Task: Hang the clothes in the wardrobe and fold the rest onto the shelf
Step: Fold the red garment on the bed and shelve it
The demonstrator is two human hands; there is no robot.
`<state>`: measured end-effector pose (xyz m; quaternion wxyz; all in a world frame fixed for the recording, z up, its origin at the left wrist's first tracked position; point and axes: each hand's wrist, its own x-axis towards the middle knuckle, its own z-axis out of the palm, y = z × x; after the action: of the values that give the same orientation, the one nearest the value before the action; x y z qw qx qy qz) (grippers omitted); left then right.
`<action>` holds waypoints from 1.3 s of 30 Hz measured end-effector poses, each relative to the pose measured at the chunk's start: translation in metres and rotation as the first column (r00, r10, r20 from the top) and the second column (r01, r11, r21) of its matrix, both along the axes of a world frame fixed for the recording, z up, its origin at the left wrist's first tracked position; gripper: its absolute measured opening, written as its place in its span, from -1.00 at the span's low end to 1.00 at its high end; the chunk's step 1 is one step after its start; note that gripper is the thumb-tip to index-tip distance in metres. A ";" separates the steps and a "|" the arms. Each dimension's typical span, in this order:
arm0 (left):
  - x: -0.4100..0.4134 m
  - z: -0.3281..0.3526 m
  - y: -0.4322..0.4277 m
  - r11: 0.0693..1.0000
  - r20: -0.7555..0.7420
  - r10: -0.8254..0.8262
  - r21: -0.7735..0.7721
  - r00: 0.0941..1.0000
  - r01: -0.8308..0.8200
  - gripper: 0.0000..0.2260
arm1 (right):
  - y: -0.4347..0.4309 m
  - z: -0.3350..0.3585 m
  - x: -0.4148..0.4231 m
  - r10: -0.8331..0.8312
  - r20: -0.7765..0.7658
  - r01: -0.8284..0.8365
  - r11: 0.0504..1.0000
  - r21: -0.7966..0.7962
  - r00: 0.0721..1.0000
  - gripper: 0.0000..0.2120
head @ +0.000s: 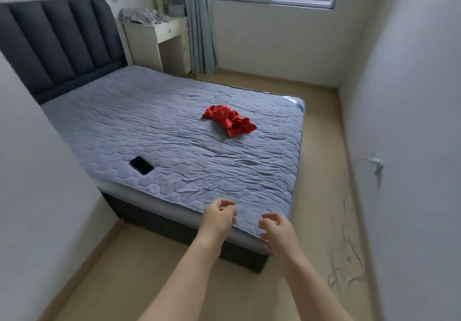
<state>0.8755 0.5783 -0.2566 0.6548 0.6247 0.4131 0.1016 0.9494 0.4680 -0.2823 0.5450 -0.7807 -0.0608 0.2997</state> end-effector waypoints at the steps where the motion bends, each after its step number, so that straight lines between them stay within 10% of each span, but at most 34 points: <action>1: 0.021 -0.001 -0.001 0.998 -0.004 -0.057 -0.015 0.998 0.057 -0.90 | -0.003 0.000 0.016 -0.040 -0.013 0.040 0.999 0.004 0.999 -0.94; 12: 0.268 -0.027 -0.032 0.961 -0.016 -0.273 -0.051 0.962 0.272 -0.88 | -0.043 -0.024 0.235 -0.288 -0.053 0.289 0.957 0.004 0.956 -0.93; 39: 0.726 -0.060 0.016 0.998 -0.143 0.051 -0.030 0.988 -0.056 -0.88 | -0.002 -0.027 0.714 0.064 -0.147 -0.076 0.994 -0.078 0.987 -0.93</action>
<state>1.6012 0.5944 -0.3171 0.6313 0.6079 0.4769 0.0676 1.6631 0.4662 -0.3089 0.5041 -0.7762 -0.0361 0.3769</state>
